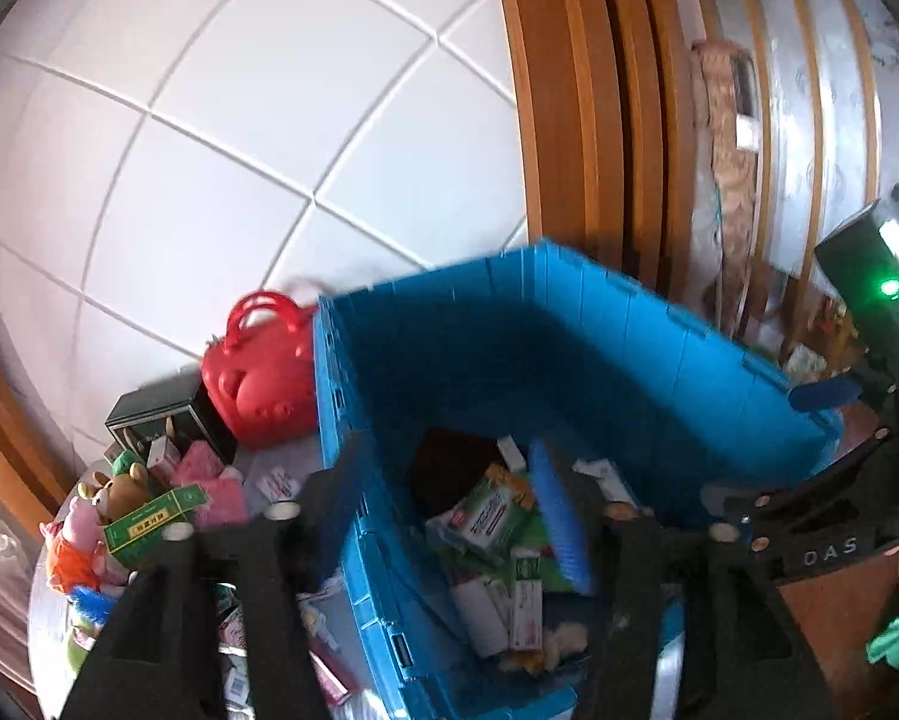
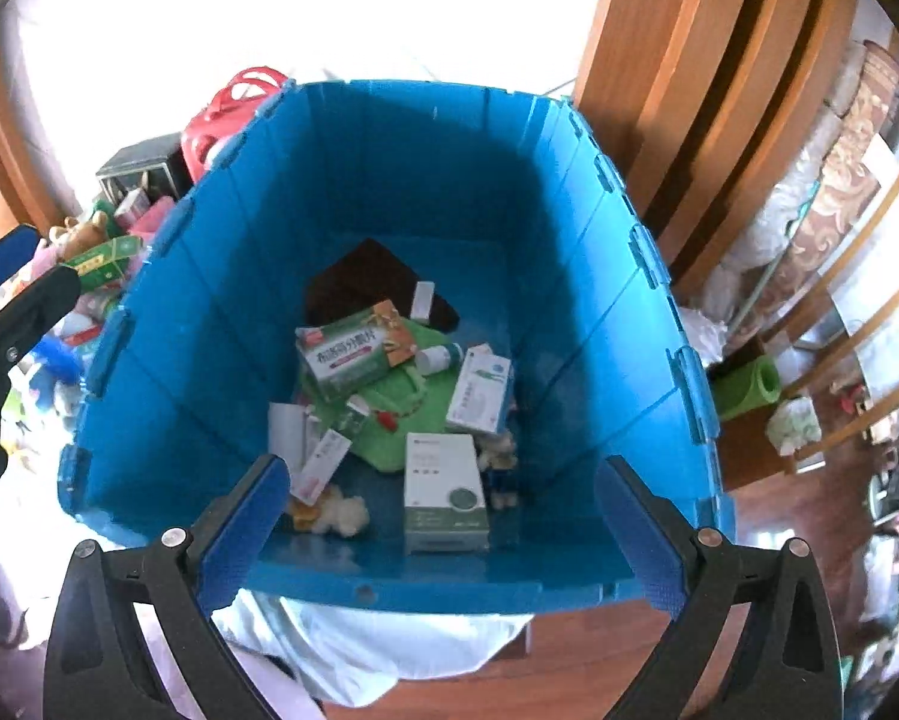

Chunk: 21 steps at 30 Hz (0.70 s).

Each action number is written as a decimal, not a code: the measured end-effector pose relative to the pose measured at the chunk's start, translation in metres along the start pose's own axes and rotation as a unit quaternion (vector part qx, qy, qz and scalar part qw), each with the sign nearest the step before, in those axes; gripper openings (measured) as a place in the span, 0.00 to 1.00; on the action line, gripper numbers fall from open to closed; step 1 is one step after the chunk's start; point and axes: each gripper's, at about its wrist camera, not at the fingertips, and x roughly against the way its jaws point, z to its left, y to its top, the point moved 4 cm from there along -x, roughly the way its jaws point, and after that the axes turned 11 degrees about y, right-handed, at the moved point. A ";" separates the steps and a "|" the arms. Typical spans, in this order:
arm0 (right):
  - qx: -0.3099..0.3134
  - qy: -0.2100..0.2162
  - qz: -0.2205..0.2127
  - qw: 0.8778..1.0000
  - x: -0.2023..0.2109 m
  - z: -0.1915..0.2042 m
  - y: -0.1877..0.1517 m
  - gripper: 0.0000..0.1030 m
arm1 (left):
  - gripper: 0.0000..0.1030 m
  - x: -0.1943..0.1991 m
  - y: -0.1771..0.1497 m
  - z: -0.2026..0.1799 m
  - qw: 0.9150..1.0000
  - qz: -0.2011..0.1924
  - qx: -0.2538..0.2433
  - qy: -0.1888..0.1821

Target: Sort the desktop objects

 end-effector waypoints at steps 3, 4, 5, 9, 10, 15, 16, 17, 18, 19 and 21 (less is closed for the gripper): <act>0.001 -0.004 -0.019 1.000 0.012 0.007 -0.004 1.00 | 0.59 0.015 -0.003 0.004 1.000 -0.028 0.010 0.004; 0.002 -0.003 -0.024 1.000 0.015 0.009 -0.005 1.00 | 0.60 0.019 -0.002 0.006 0.999 -0.038 0.011 0.003; 0.001 -0.001 -0.029 1.000 0.018 0.011 -0.006 1.00 | 0.62 0.021 -0.001 0.007 0.999 -0.042 0.013 0.007; 0.001 -0.010 -0.038 0.999 0.027 0.016 -0.009 1.00 | 0.79 0.016 -0.005 0.005 1.000 -0.024 0.017 0.010; 0.003 -0.012 -0.038 0.999 0.029 0.017 -0.010 1.00 | 0.79 0.013 -0.008 0.003 1.000 -0.011 0.013 -0.004; 0.007 -0.018 -0.040 0.999 0.034 0.019 -0.014 1.00 | 0.79 0.008 -0.012 -0.002 0.998 0.026 0.016 -0.054; 0.007 -0.017 -0.041 0.999 0.034 0.019 -0.015 1.00 | 0.79 0.009 -0.013 -0.002 0.998 0.026 0.017 -0.054; 0.007 -0.015 -0.043 0.999 0.034 0.020 -0.015 1.00 | 0.79 0.010 -0.013 -0.002 0.998 0.027 0.019 -0.056; 0.007 -0.014 -0.043 0.999 0.034 0.020 -0.016 1.00 | 0.79 0.010 -0.014 -0.001 0.998 0.027 0.020 -0.056; 0.007 -0.012 -0.045 0.999 0.034 0.021 -0.016 1.00 | 0.79 0.011 -0.014 0.000 0.998 0.026 0.022 -0.056; 0.006 -0.008 -0.049 0.999 0.034 0.021 -0.016 1.00 | 0.79 0.010 -0.015 0.001 0.998 0.026 0.026 -0.054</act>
